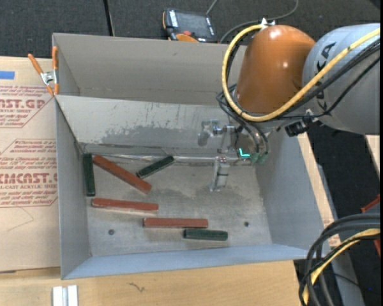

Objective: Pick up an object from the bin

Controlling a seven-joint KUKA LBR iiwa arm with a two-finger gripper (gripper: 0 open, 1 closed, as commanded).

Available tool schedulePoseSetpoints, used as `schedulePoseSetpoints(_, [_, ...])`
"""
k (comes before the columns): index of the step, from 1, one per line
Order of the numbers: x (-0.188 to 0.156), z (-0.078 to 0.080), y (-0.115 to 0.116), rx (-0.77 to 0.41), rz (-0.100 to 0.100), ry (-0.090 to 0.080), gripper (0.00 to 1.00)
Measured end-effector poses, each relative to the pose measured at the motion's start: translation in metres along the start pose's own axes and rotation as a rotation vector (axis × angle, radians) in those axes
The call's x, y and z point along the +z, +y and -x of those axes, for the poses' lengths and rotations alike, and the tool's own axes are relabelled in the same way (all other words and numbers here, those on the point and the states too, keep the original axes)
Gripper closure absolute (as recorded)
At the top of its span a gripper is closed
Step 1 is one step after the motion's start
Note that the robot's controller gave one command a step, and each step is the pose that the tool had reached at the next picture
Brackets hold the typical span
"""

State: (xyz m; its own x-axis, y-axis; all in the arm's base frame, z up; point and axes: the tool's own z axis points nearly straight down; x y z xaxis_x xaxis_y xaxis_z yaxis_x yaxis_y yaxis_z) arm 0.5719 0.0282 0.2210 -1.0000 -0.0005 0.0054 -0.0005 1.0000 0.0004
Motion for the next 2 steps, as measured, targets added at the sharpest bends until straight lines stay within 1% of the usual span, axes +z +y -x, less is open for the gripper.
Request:
schedulePoseSetpoints(1, [0.100,-0.060,0.037,0.014,0.001,0.005,0.00])
schedulePoseSetpoints(2, [0.155,-0.080,0.033,0.000,-0.001,-0.001,0.00])
